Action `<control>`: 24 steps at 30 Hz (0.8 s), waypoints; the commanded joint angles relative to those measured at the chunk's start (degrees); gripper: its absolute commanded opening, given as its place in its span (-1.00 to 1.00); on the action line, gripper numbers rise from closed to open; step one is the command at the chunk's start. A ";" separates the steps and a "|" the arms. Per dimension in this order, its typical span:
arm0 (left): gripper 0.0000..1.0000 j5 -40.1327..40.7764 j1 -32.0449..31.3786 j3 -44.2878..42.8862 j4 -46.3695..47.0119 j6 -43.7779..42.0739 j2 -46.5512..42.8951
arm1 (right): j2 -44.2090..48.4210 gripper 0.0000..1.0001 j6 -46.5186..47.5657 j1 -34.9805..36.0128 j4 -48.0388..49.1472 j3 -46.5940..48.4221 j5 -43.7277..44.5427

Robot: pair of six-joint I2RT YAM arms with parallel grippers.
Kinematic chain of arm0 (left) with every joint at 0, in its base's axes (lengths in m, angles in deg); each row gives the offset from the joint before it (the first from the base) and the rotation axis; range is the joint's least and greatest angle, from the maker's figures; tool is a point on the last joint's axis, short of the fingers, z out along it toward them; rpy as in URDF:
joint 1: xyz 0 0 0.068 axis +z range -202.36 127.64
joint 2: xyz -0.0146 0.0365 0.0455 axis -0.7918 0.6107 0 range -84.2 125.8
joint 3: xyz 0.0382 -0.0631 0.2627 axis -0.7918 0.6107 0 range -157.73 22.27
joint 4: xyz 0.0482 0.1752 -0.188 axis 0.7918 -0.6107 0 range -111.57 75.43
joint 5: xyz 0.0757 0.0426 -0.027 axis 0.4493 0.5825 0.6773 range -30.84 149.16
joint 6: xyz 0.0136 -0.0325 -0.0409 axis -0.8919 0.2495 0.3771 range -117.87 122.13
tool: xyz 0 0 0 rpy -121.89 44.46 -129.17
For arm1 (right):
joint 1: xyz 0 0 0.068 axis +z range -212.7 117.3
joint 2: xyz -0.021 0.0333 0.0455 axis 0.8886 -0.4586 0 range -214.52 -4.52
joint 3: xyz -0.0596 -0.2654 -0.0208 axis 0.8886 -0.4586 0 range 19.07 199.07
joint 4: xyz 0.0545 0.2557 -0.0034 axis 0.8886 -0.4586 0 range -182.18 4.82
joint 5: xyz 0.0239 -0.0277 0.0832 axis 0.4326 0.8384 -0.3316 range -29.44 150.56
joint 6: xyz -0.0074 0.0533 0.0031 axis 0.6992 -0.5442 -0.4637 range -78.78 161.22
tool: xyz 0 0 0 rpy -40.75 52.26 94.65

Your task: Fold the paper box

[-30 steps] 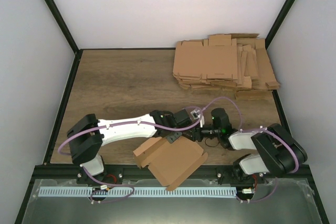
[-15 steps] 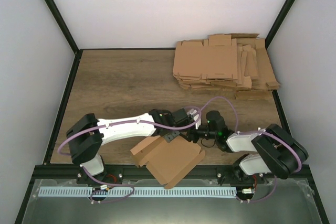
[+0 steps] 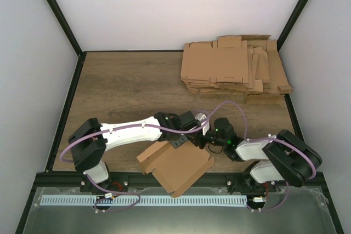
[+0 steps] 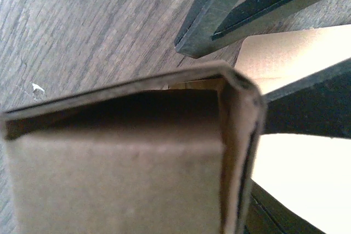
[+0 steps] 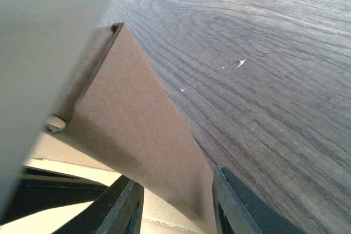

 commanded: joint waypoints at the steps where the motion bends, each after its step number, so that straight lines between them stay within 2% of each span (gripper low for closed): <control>1: -0.03 -9.13 -0.97 0.94 1.40 -2.79 2.13 | -0.25 -0.27 1.76 0.55 5.02 2.05 4.46; 5: -0.03 -9.70 -0.31 0.82 1.90 -2.56 2.14 | 0.12 -0.35 1.50 2.68 6.35 1.33 7.40; 10: -0.03 -10.84 0.72 0.97 3.28 -1.11 1.69 | -0.67 -0.55 -0.76 7.28 10.72 -0.30 18.16; 15: -0.02 -13.99 2.73 1.55 4.97 0.26 0.40 | -3.00 -0.64 -1.42 12.13 15.34 -1.15 27.70; 19: 0.14 -17.79 5.17 2.89 7.17 1.63 -1.56 | -5.37 -0.77 -0.84 15.20 16.31 -0.08 33.00; 24: 0.48 -22.46 8.60 3.48 9.38 3.90 -4.74 | -7.25 -0.89 0.23 18.44 13.57 2.44 38.67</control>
